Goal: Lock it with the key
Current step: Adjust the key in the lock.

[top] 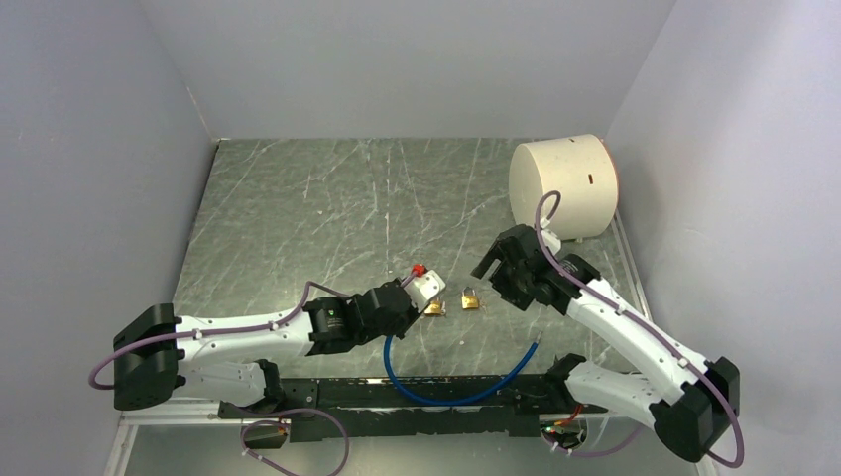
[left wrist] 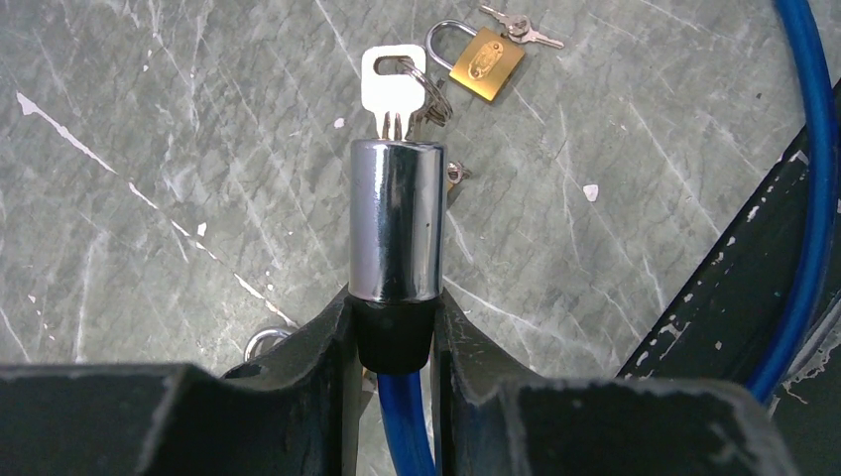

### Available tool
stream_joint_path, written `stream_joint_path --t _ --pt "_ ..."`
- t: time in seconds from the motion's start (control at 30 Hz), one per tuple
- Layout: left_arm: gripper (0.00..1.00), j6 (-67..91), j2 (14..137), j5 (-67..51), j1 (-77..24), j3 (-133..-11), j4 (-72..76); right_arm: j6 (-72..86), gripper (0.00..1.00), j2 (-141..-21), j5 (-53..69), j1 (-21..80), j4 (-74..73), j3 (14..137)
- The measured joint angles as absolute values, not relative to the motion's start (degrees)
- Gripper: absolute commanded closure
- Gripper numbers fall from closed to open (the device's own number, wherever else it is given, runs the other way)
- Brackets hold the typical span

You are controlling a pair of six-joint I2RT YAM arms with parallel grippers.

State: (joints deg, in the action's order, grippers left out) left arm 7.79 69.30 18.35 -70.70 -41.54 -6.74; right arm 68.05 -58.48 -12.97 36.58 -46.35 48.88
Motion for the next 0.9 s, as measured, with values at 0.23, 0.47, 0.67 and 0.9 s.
stream_joint_path --t 0.23,0.47,0.67,0.9 --pt "0.98 8.21 69.14 17.87 -70.70 -40.99 -6.26 63.31 0.32 -52.21 -7.09 35.73 -39.13 43.38" --pt "0.97 8.21 69.14 17.10 -70.70 -40.84 -6.09 55.99 0.50 -54.02 9.43 35.77 -21.06 38.85" --pt "0.98 8.16 69.14 15.92 -70.70 -40.84 -5.61 47.46 0.58 -61.17 14.13 35.75 -21.04 46.06" --pt "0.97 8.16 69.14 15.73 -70.70 -40.84 -5.41 41.58 0.56 -62.46 15.55 35.73 -24.99 48.90"
